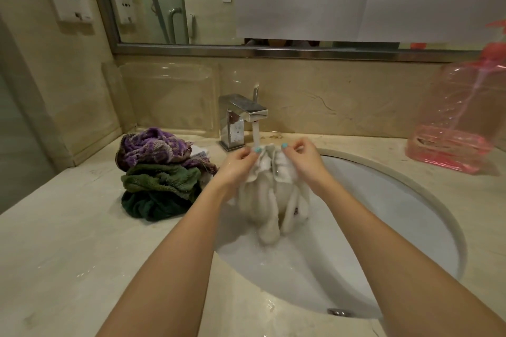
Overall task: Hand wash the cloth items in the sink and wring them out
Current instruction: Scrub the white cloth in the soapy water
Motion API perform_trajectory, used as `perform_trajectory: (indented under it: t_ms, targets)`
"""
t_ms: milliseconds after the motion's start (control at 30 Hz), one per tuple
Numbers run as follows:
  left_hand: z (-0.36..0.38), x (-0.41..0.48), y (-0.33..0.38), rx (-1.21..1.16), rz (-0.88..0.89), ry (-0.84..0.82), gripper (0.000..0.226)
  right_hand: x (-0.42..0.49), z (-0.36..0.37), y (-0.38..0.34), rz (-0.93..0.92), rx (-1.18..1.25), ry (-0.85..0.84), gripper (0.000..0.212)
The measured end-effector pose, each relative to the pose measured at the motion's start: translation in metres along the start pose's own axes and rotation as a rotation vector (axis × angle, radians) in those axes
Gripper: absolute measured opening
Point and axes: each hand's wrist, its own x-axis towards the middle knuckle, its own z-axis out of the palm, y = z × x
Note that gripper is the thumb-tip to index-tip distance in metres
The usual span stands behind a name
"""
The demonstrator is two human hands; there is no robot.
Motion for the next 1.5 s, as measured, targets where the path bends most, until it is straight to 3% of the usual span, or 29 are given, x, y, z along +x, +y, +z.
perform_trajectory:
  t_ms: [67,233,300,433,533,600,667,800,900,967,1133,1233,1367,1500]
  targets:
    - [0.001,0.003,-0.001,-0.028,0.000,0.059,0.021,-0.005,-0.006,0.000,-0.050,-0.051,0.004,0.016]
    - [0.004,0.002,-0.001,0.000,-0.013,-0.031,0.038,-0.015,0.003,0.004,0.006,-0.056,-0.267,0.009]
    - [0.006,0.000,0.002,-0.014,-0.055,-0.042,0.037,-0.014,0.005,0.002,-0.016,-0.015,-0.253,0.003]
    - [0.005,-0.004,0.006,-0.032,-0.040,-0.148,0.041,-0.008,0.008,0.000,0.025,0.124,-0.249,0.019]
    - [0.003,-0.007,0.005,0.055,-0.053,-0.196,0.065,-0.003,0.007,-0.001,0.115,0.228,-0.080,0.021]
    - [0.003,-0.007,0.003,0.073,-0.070,-0.157,0.058,-0.001,-0.001,-0.003,0.161,0.337,-0.065,0.018]
    - [0.004,-0.006,0.002,0.040,-0.024,-0.124,0.049,-0.005,-0.007,-0.001,0.183,0.289,-0.238,0.007]
    - [0.002,-0.003,0.004,-0.054,0.094,0.001,0.021,-0.016,-0.001,0.006,0.204,0.016,-0.558,0.017]
    - [0.002,-0.003,0.005,-0.084,0.158,0.031,0.019,-0.015,0.007,0.007,0.150,-0.106,-0.471,0.017]
    - [0.003,-0.003,0.006,-0.089,0.166,0.051,0.020,-0.012,0.007,0.008,0.135,-0.090,-0.406,0.006]
    - [-0.004,0.002,-0.002,0.096,0.140,0.196,0.032,-0.005,0.005,-0.002,0.139,0.280,-0.247,0.013]
    - [-0.002,0.005,0.002,0.013,0.097,0.269,0.033,-0.006,0.012,-0.011,0.133,0.454,-0.245,0.019]
    - [0.004,0.008,0.012,-0.254,0.044,0.363,0.023,-0.015,0.031,-0.010,0.057,0.170,-0.195,0.018]
    - [0.013,0.006,0.014,-0.172,0.052,0.375,0.019,-0.014,0.050,-0.013,0.038,0.122,-0.047,0.032]
